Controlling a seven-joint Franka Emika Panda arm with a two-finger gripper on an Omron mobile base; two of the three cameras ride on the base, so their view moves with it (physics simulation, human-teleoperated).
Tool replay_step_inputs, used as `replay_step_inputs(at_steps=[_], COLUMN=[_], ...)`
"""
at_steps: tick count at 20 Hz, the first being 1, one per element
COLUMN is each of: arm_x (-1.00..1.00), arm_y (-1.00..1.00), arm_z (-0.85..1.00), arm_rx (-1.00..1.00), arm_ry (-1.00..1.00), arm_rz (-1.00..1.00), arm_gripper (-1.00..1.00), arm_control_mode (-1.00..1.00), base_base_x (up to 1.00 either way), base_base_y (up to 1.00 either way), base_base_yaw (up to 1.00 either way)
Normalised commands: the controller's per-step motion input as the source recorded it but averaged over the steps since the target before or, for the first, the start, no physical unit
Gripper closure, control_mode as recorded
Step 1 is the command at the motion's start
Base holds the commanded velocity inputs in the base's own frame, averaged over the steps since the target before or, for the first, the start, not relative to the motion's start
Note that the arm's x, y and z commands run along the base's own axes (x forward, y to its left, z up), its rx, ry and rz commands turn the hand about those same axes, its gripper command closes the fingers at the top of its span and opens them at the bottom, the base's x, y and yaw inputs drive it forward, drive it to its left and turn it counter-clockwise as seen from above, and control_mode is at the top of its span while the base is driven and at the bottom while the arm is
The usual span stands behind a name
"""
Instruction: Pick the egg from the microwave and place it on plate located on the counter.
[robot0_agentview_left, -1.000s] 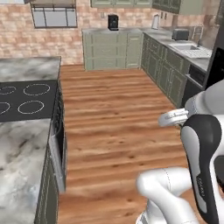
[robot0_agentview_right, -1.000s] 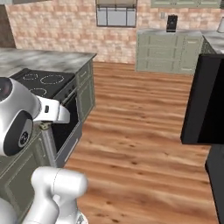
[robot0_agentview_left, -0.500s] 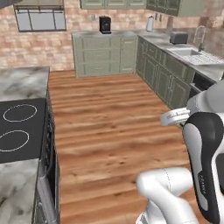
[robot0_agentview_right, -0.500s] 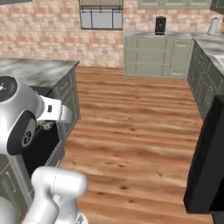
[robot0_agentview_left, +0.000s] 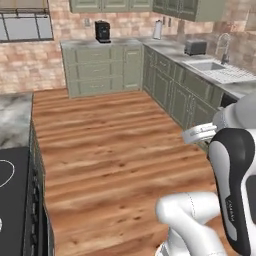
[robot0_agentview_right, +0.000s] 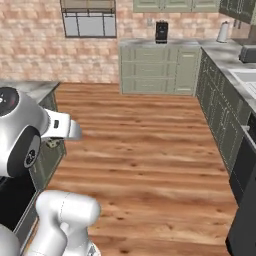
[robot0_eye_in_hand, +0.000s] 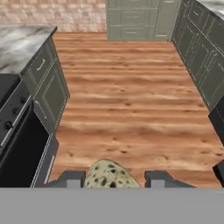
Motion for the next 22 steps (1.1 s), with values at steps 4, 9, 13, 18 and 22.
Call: replay_step_inputs(at_steps=[4, 9, 13, 18, 22], arm_x=[0.00, 0.00, 0.00, 0.00, 0.00], arm_y=[0.00, 0.00, 0.00, 0.00, 0.00], arm_z=[0.00, 0.00, 0.00, 0.00, 0.00], arm_rx=[0.00, 0.00, 0.00, 0.00, 0.00], arm_ry=[0.00, 0.00, 0.00, 0.00, 0.00], arm_rz=[0.00, 0.00, 0.00, 0.00, 0.00], arm_gripper=[1.00, 1.00, 1.00, 1.00, 1.00], arm_control_mode=[1.00, 1.00, 1.00, 1.00, 1.00], base_base_x=[1.00, 0.98, 0.87, 0.73, 0.57], base_base_y=[-0.30, -0.07, 0.00, 0.00, 0.00], base_base_yaw=[-0.34, -0.41, -0.48, -0.55, -0.61])
